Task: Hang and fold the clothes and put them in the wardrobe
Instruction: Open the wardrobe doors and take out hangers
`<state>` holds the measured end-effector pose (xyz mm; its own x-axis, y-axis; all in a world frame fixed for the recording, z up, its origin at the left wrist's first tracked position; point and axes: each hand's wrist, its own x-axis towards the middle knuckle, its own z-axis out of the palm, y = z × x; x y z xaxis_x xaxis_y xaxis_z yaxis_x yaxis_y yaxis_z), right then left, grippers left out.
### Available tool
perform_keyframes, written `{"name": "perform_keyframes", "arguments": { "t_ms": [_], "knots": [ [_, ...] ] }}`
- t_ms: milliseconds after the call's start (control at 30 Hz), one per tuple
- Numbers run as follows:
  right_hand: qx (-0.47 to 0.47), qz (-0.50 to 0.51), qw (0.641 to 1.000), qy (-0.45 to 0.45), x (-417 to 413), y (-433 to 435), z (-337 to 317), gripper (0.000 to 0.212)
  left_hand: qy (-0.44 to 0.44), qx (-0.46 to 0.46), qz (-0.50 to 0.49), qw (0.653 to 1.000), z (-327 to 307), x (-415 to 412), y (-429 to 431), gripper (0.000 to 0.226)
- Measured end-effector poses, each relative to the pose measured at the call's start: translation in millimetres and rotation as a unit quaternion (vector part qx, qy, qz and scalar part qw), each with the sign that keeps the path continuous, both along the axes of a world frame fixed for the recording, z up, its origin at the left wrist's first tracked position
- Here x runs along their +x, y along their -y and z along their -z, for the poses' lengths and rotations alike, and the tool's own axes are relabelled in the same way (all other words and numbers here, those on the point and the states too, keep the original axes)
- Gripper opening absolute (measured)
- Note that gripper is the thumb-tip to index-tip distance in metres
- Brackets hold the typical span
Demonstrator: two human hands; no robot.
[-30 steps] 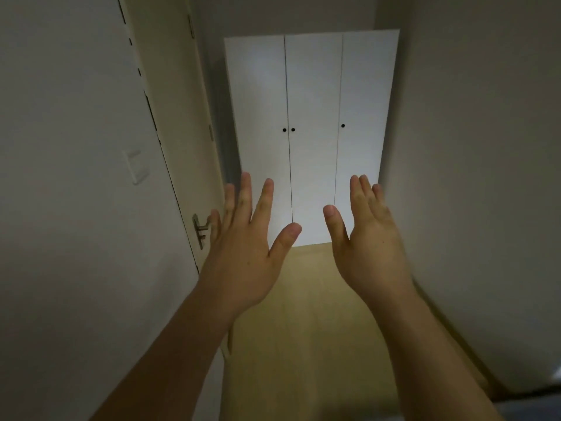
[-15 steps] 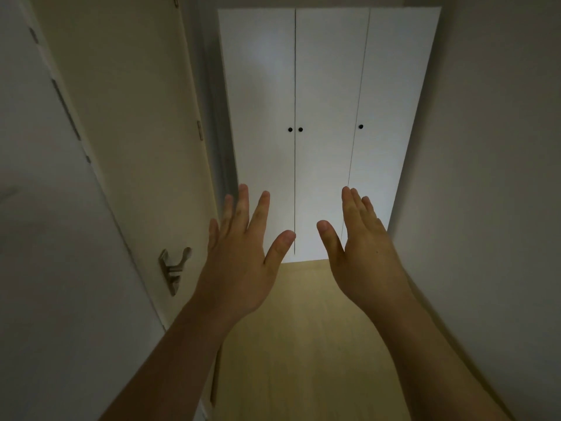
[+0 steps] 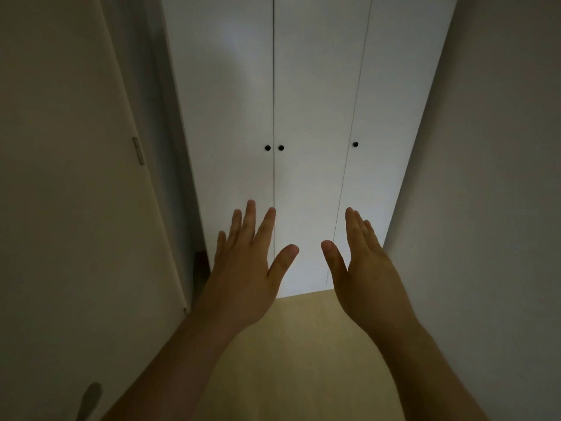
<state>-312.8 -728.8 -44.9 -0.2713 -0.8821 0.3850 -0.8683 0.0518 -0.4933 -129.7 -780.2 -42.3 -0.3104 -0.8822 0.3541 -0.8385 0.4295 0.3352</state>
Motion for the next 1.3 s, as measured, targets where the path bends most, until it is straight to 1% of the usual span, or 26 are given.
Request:
{"name": "perform_keyframes", "arguments": {
  "t_ms": [133,233,300,400,467,567,667,800,900,1000,1100,1200,1300],
  "knots": [
    [-0.015,-0.013,1.000,0.006,-40.4,100.2,16.0,0.078,0.002,-0.002,-0.007,1.000,10.4,-37.3,96.2,0.087],
    [-0.025,-0.032,0.999,0.012,-79.0,176.1,23.9,0.076,0.007,-0.001,-0.018,1.000,16.3,-65.0,167.4,0.086],
    [-0.021,-0.037,0.999,0.013,-106.2,229.1,14.9,0.080,0.008,-0.001,-0.021,1.000,10.4,-82.1,213.5,0.090],
    [-0.014,-0.060,0.998,0.013,-136.8,308.3,-3.8,0.084,-0.010,0.003,-0.041,0.999,-1.6,-103.5,282.5,0.101],
    [-0.021,-0.080,0.997,0.002,-143.6,346.6,-11.6,0.080,-0.015,-0.005,-0.039,0.999,-6.6,-111.8,315.4,0.094],
    [-0.013,-0.105,0.994,-0.009,-152.1,417.4,-13.6,0.076,-0.029,0.013,-0.045,0.998,-5.7,-126.9,379.9,0.083],
    [0.001,-0.119,0.993,-0.021,-157.1,484.8,-9.6,0.077,-0.043,0.020,-0.045,0.998,1.8,-136.6,445.3,0.086],
    [0.007,-0.112,0.993,-0.047,-161.5,560.9,4.6,0.076,-0.059,0.018,-0.032,0.998,18.4,-148.6,529.8,0.086],
    [0.027,-0.104,0.992,-0.071,-161.0,610.2,12.0,0.077,-0.052,0.028,-0.018,0.998,25.5,-154.6,594.6,0.084],
    [0.049,-0.098,0.989,-0.098,-163.3,651.8,16.4,0.077,-0.029,0.023,-0.024,0.999,29.0,-161.5,657.7,0.079],
    [0.070,-0.092,0.986,-0.119,-166.0,684.6,24.1,0.077,-0.002,0.020,-0.026,0.999,38.4,-173.6,708.4,0.066],
    [0.095,-0.098,0.983,-0.126,-166.7,707.5,32.2,0.072,0.018,0.021,-0.033,0.999,49.5,-182.6,743.5,0.061],
    [0.106,-0.105,0.980,-0.132,-170.3,725.2,33.3,0.070,0.027,0.000,-0.043,0.999,56.9,-187.7,768.9,0.057]
  ]
}}
